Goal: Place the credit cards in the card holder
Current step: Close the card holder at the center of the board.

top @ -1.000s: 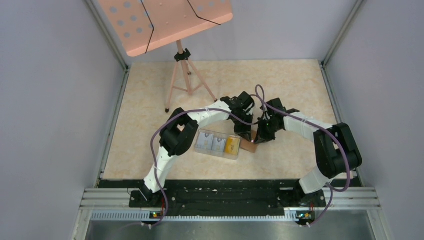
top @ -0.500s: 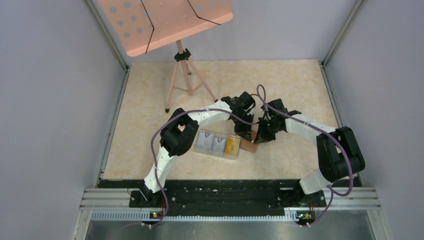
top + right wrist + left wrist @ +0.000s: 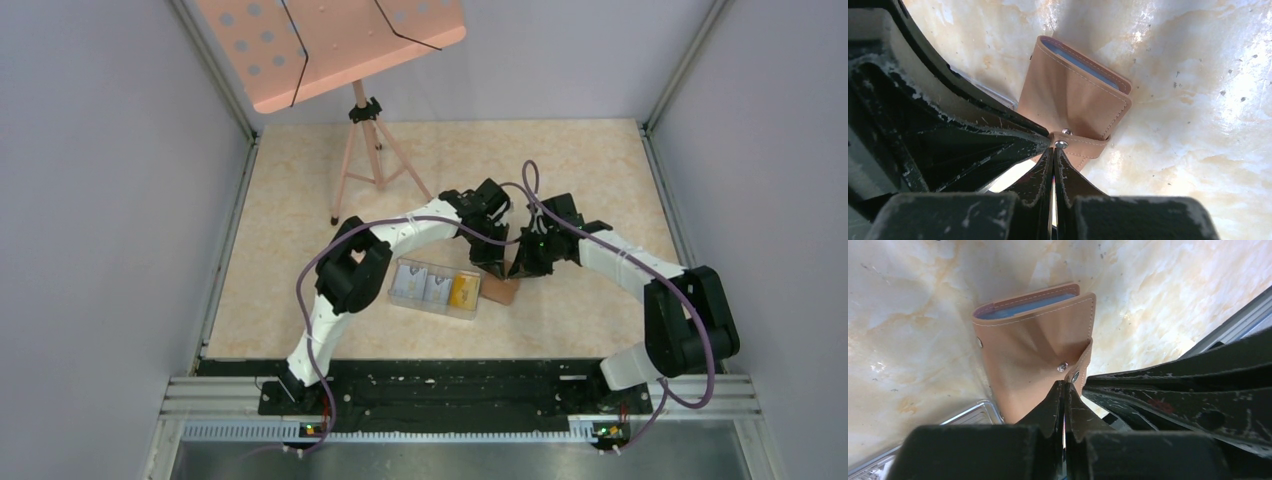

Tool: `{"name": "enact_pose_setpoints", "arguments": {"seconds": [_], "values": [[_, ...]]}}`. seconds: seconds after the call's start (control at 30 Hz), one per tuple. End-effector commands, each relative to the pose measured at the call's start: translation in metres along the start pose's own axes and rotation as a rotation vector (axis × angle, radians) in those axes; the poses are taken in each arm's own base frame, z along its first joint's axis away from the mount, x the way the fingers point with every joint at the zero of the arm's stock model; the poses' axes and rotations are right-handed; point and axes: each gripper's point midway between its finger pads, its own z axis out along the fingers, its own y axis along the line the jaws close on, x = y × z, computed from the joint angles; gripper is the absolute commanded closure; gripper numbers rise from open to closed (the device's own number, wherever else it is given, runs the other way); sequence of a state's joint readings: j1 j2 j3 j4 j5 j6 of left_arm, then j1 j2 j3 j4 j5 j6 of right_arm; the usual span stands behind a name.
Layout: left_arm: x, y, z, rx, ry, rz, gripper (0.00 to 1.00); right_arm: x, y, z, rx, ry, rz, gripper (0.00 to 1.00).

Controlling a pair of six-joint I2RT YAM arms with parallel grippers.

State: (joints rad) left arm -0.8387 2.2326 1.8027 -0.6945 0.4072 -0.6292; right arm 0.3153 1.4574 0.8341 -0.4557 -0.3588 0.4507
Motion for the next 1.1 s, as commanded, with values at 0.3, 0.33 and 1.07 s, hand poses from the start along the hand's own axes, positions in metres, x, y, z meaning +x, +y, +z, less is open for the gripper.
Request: {"name": "enact_pose_setpoints", "arguments": {"seconds": [0.3, 0.33, 1.07], "values": [[-0.002, -0.015, -0.016, 0.041, -0.014, 0.008, 1.0, -0.008, 0.003, 0.006, -0.028, -0.014, -0.011, 1.0], [-0.001, -0.014, -0.015, 0.036, -0.008, 0.005, 1.0, -0.007, 0.001, 0.007, -0.022, -0.012, -0.01, 1.0], [0.025, 0.007, 0.006, -0.043, 0.077, -0.019, 1.0, 0.015, -0.021, 0.025, 0.029, 0.066, -0.008, 1.0]]}}
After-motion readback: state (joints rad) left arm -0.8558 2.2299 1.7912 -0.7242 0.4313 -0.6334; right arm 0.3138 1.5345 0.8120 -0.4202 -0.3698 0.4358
